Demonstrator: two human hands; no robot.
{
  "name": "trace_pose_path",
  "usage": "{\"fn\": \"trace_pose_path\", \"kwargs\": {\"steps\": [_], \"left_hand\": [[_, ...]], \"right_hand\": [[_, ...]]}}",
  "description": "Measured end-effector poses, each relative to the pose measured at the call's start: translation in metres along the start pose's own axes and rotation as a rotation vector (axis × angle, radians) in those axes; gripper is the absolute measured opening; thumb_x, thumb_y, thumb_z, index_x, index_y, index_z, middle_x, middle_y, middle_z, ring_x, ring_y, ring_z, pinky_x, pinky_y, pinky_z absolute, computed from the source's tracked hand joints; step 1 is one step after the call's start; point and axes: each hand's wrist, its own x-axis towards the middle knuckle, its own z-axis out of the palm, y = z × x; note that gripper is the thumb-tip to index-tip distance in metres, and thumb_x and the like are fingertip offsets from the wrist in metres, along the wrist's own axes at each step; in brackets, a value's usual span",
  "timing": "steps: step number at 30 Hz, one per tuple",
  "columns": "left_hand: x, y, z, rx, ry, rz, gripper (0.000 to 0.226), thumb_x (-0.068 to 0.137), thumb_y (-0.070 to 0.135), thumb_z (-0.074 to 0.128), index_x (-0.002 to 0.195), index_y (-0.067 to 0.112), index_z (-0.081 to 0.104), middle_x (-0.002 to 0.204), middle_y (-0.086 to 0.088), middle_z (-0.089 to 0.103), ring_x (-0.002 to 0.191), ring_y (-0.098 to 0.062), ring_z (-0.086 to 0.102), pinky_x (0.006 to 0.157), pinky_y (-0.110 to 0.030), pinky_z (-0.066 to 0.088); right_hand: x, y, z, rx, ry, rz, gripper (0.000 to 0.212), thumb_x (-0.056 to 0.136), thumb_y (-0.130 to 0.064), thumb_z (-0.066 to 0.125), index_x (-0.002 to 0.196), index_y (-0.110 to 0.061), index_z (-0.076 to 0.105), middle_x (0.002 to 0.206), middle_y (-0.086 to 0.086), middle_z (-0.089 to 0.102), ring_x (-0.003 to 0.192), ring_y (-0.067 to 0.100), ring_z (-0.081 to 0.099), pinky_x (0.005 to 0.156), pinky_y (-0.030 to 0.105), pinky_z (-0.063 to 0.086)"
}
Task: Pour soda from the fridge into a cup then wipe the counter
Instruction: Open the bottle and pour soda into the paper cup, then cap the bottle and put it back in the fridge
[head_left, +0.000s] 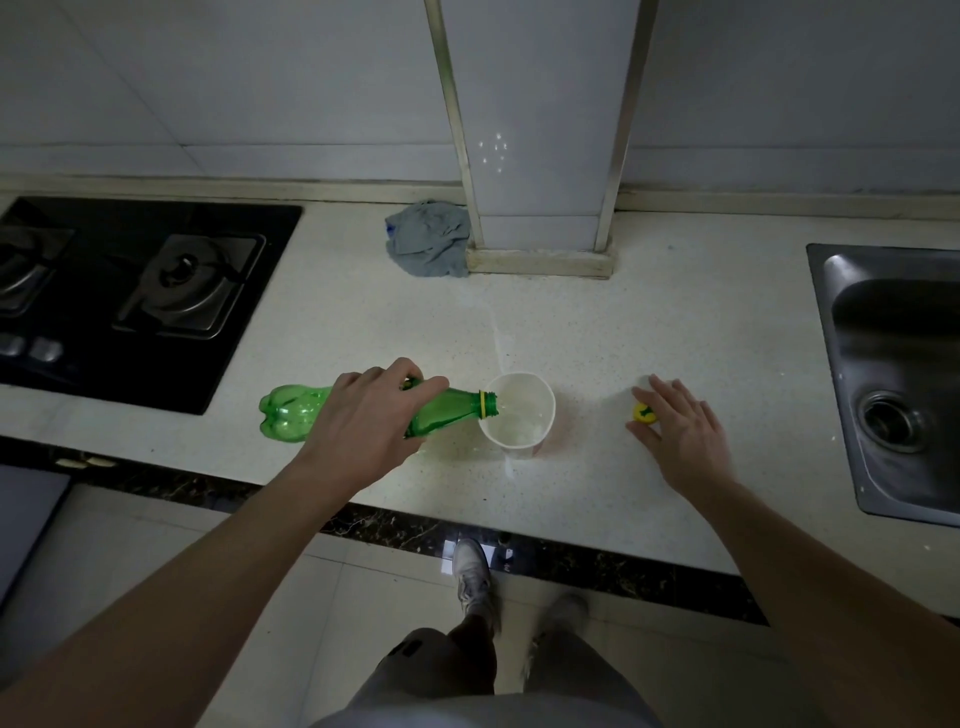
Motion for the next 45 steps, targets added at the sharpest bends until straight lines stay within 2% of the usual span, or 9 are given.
{"fn": "trace_pose_path", "kwargs": {"steps": [11,18,21,26,28,32,37,41,45], "left_hand": [[0.0,-0.002,0.005,-0.003,0.013,0.014,0.067,0.067,0.029,0.088,0.125,0.029,0.055,0.112,-0.001,0.059,0.083,-0.026,0.064,0.078,-0.044,0.051],[0.0,-0.006,0.013,-0.077,0.037,0.007,0.069,0.067,0.03,0.088,0.126,0.031,0.054,0.112,0.0,0.06,0.082,-0.024,0.064,0.076,-0.043,0.051],[0.0,-0.007,0.017,-0.172,0.04,-0.013,0.068,0.068,0.031,0.087,0.128,0.032,0.056,0.111,0.002,0.06,0.08,-0.022,0.064,0.074,-0.04,0.052],[0.001,0.0,0.025,-0.423,0.058,-0.094,0.063,0.074,0.035,0.084,0.13,0.029,0.057,0.112,0.006,0.057,0.076,-0.016,0.063,0.063,-0.03,0.05],[-0.001,0.005,0.03,-0.526,0.049,-0.13,0.061,0.077,0.037,0.082,0.131,0.031,0.054,0.115,0.007,0.054,0.081,-0.015,0.062,0.066,-0.03,0.051],[-0.003,0.005,0.032,-0.748,0.104,-0.243,0.062,0.077,0.041,0.081,0.13,0.037,0.049,0.115,0.016,0.049,0.087,-0.007,0.059,0.068,-0.026,0.053],[0.018,-0.005,0.003,-0.944,0.291,-0.284,0.062,0.072,0.04,0.086,0.122,0.039,0.051,0.11,0.02,0.053,0.1,0.002,0.055,0.075,-0.015,0.047],[0.045,-0.007,-0.027,-1.059,0.369,-0.22,0.062,0.069,0.039,0.086,0.121,0.038,0.053,0.113,0.019,0.057,0.104,-0.002,0.058,0.08,-0.019,0.05],[0.073,-0.007,-0.055,-1.131,0.423,-0.143,0.063,0.066,0.04,0.089,0.118,0.045,0.053,0.113,0.023,0.061,0.105,0.003,0.059,0.082,-0.014,0.049]], "right_hand": [[-0.002,0.001,0.005,0.057,0.073,-0.004,0.055,0.094,-0.048,0.052,0.144,-0.026,0.045,0.156,-0.004,0.035,0.147,0.018,0.022,0.118,0.046,0.02],[-0.007,-0.002,0.011,0.127,0.199,0.007,0.053,0.09,-0.04,0.062,0.137,-0.016,0.054,0.146,0.004,0.05,0.141,0.024,0.037,0.113,0.051,0.032],[-0.011,-0.006,0.014,0.139,0.249,0.0,0.048,0.088,-0.038,0.062,0.129,-0.012,0.061,0.139,0.009,0.056,0.136,0.029,0.044,0.109,0.053,0.037],[-0.011,-0.011,0.013,0.066,0.239,-0.003,0.039,0.082,-0.026,0.075,0.116,-0.008,0.068,0.131,0.015,0.062,0.126,0.035,0.053,0.099,0.052,0.047],[-0.01,-0.02,0.009,0.065,0.238,0.029,0.039,0.079,-0.024,0.079,0.112,-0.007,0.069,0.124,0.015,0.064,0.116,0.037,0.059,0.092,0.047,0.052],[-0.003,-0.049,-0.006,0.168,0.259,0.078,0.035,0.079,-0.025,0.08,0.108,-0.009,0.069,0.109,0.011,0.066,0.094,0.031,0.064,0.076,0.032,0.049],[0.026,-0.103,-0.059,0.323,0.399,-0.01,0.027,0.081,-0.033,0.072,0.099,-0.014,0.069,0.089,-0.003,0.054,0.073,0.011,0.059,0.059,0.033,0.056],[0.048,-0.164,-0.127,0.364,0.433,-0.178,0.022,0.084,-0.028,0.071,0.104,-0.017,0.069,0.092,-0.009,0.053,0.079,0.005,0.058,0.06,0.014,0.049],[0.062,-0.223,-0.207,0.393,0.455,-0.376,0.028,0.09,-0.028,0.064,0.116,-0.018,0.066,0.096,-0.008,0.057,0.085,0.01,0.059,0.063,0.013,0.046]]}}
